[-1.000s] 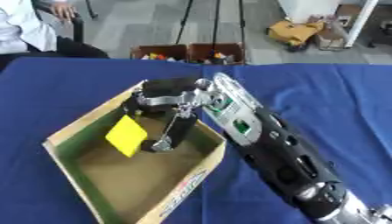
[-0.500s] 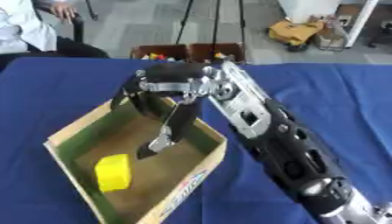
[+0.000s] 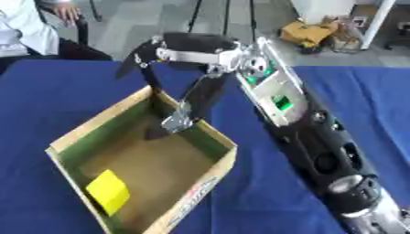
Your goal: Pick up objects on the table and place them in the box.
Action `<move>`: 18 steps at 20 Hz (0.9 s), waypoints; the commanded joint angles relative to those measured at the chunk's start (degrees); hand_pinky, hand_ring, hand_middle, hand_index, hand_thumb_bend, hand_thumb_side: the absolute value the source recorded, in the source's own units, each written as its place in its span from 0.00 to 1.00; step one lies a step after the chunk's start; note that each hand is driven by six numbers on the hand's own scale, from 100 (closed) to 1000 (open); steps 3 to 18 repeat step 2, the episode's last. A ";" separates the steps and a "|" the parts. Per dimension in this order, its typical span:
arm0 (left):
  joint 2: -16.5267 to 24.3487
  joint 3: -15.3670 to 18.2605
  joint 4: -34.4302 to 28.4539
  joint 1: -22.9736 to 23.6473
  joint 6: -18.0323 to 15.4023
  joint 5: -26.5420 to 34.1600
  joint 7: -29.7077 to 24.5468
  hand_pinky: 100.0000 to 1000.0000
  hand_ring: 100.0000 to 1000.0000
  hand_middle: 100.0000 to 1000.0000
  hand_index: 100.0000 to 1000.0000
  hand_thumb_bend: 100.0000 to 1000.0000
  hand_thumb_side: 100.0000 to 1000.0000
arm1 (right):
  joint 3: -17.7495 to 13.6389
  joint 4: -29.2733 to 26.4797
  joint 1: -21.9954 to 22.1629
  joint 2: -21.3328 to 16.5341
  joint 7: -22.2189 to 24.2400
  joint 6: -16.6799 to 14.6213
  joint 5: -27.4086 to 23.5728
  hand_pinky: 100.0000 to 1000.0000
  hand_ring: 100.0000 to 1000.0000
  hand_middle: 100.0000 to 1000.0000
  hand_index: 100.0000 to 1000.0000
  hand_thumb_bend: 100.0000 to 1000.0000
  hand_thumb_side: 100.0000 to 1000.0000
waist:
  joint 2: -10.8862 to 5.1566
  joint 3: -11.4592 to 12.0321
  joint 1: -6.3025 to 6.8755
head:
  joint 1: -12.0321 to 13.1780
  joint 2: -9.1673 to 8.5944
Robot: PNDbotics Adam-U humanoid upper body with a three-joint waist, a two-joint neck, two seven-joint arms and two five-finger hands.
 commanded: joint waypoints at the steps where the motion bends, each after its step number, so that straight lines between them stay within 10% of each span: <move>1: 0.84 0.35 -0.98 0.20 -0.09 0.04 0.44 0.71 0.63 0.79 0.94 0.00 0.92 | -2.79 -4.74 -1.01 -2.58 -1.77 2.42 -3.65 0.87 0.91 0.34 0.84 0.49 0.56 | -2.14 -0.11 -0.10 | 0.70 -0.47; 18: 0.86 0.38 -0.98 0.30 -0.15 0.04 0.55 0.71 0.63 0.79 0.94 0.00 0.92 | -3.42 -5.96 -0.77 -3.20 -2.99 3.88 -4.64 0.87 0.91 0.34 0.84 0.48 0.55 | -2.20 -0.19 -0.03 | 0.95 -0.44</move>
